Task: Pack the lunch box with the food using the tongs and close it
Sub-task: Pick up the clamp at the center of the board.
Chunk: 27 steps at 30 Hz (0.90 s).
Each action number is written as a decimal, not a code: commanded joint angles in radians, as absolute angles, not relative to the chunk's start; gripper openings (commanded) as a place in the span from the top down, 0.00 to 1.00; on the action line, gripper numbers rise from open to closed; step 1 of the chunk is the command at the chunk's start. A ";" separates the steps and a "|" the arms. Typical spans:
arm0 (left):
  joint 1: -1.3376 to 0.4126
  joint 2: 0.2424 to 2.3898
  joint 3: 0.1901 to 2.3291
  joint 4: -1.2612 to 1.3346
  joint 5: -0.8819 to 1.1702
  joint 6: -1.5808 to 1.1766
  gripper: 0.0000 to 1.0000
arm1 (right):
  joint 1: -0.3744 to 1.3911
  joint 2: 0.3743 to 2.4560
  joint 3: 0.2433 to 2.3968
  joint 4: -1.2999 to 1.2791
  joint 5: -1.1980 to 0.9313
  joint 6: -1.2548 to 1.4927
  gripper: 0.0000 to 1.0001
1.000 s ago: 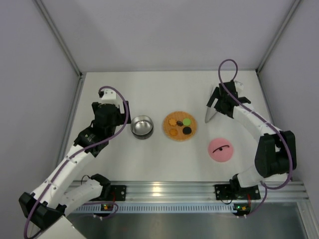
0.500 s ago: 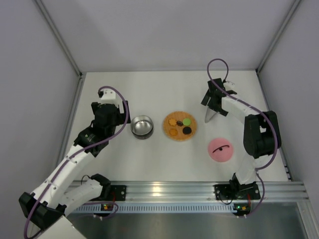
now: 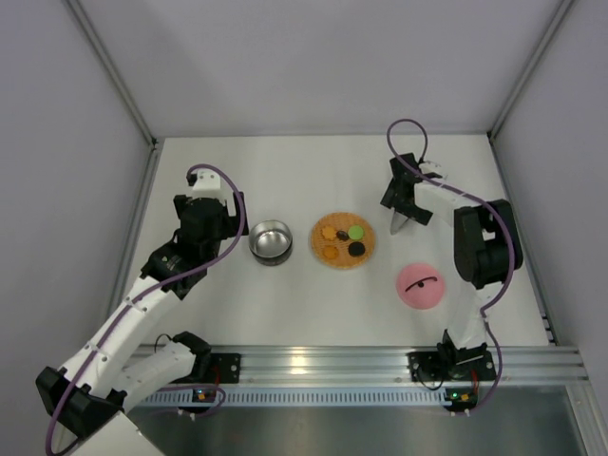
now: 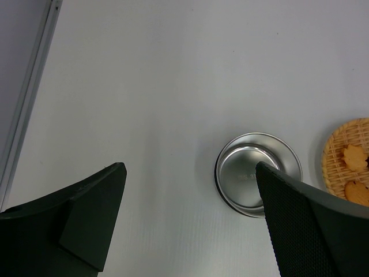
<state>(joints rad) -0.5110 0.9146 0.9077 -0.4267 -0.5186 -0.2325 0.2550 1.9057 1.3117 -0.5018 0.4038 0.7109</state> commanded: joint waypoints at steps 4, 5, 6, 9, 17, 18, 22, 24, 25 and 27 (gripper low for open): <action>-0.514 0.919 0.937 -0.408 -0.546 -0.219 0.01 | 0.247 1.922 1.355 -0.463 0.428 0.704 0.05; -0.514 0.919 0.937 -0.410 -0.548 -0.216 0.01 | 0.244 1.924 1.355 -0.459 0.425 0.703 0.05; -0.512 0.919 0.936 -0.410 -0.548 -0.216 0.01 | 0.241 1.925 1.351 -0.459 0.422 0.698 0.06; -0.514 0.919 0.936 -0.410 -0.551 -0.218 0.01 | 0.224 1.921 1.324 -0.437 0.402 0.695 0.09; -0.512 0.927 0.934 -0.408 -0.552 -0.216 0.01 | 0.187 1.919 1.279 -0.376 0.356 0.649 0.18; -0.514 0.927 0.934 -0.408 -0.554 -0.216 0.01 | 0.187 1.919 1.278 -0.373 0.356 0.644 0.18; -0.514 0.930 0.934 -0.408 -0.560 -0.215 0.01 | 0.186 1.925 1.275 -0.360 0.345 0.623 0.25; -0.514 0.931 0.934 -0.408 -0.561 -0.213 0.01 | 0.186 1.927 1.266 -0.359 0.344 0.618 0.30; -0.514 0.931 0.934 -0.408 -0.561 -0.215 0.01 | 0.184 1.924 1.262 -0.351 0.342 0.615 0.31; -0.512 0.931 0.934 -0.410 -0.561 -0.213 0.01 | 0.184 1.919 1.252 -0.347 0.342 0.609 0.36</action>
